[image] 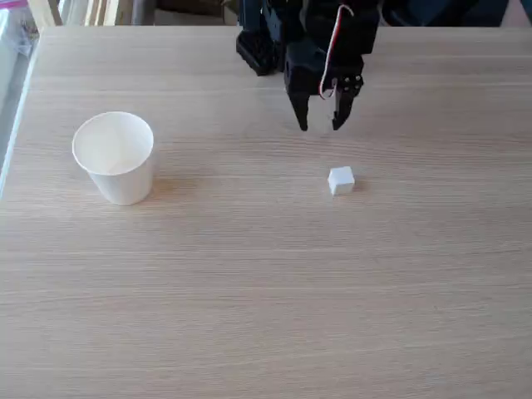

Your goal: Grasp a block and put it in the bin.

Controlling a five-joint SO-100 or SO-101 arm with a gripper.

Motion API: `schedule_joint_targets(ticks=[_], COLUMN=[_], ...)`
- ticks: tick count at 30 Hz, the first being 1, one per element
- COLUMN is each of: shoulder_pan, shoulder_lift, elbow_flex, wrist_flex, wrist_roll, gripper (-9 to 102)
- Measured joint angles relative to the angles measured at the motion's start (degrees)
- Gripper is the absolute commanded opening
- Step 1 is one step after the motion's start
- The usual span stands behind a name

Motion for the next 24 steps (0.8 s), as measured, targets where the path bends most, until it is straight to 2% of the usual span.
schedule_joint_targets(ticks=[16,24], shoulder_pan=[-2.5,-2.1], shoulder_lift=[-8.8,-14.3], elbow_flex=[-7.7,-10.5], wrist_flex=[-3.8,-9.2], wrist_roll=[2.5,3.1], gripper=[26,26])
